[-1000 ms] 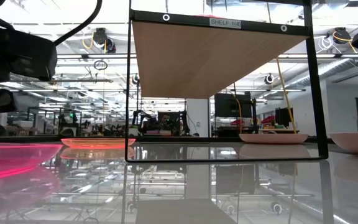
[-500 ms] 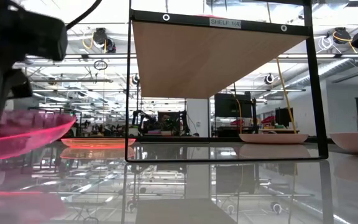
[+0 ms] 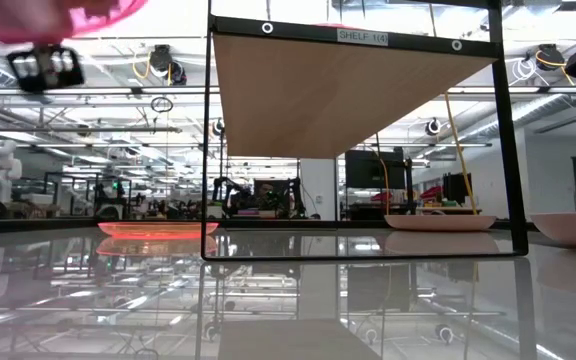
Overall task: Place and stack plates onto a shelf
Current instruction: Stack the pink plate on the pink plate on the shelf, then stack the bottom dark pink plate on the gray plate on the shelf
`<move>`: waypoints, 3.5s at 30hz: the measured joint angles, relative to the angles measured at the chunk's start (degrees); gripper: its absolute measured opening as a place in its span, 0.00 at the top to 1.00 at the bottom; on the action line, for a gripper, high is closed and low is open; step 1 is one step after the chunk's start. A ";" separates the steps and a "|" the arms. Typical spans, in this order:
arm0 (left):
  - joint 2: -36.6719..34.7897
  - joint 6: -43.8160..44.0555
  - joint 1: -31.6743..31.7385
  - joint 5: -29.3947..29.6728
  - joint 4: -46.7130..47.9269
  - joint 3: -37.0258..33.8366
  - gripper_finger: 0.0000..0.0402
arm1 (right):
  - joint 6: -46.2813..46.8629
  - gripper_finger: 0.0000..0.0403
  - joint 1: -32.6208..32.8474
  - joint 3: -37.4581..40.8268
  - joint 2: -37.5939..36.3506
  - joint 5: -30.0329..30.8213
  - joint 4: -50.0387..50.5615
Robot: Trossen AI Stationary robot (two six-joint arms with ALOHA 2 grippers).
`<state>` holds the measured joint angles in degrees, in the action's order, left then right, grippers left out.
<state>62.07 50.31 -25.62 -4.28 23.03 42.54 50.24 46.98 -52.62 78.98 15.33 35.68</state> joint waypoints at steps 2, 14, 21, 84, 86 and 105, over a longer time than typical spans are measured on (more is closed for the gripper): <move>-2.90 0.76 1.60 1.72 -0.66 0.00 0.99 | -0.02 0.78 0.02 0.00 0.00 0.89 -0.22; -10.79 -6.60 9.38 14.68 -11.15 0.00 0.99 | -1.46 0.78 0.00 0.00 0.00 1.60 -0.32; -9.04 -10.05 14.76 16.45 -15.78 0.00 0.99 | -1.49 0.78 0.00 0.02 0.00 1.42 -0.31; 14.86 -17.66 19.10 16.38 -18.05 11.52 0.95 | -1.90 0.78 0.00 0.02 0.00 1.29 -0.31; 14.86 -18.55 19.10 16.38 -18.02 11.52 0.93 | -1.90 0.78 0.00 0.02 0.00 1.29 -0.30; 13.17 -22.61 17.90 15.54 -17.94 11.47 0.71 | -1.42 0.78 0.04 0.02 0.00 0.86 -0.34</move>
<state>75.24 27.70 -7.72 11.25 5.10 54.02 48.81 47.02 -52.60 78.98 16.19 35.33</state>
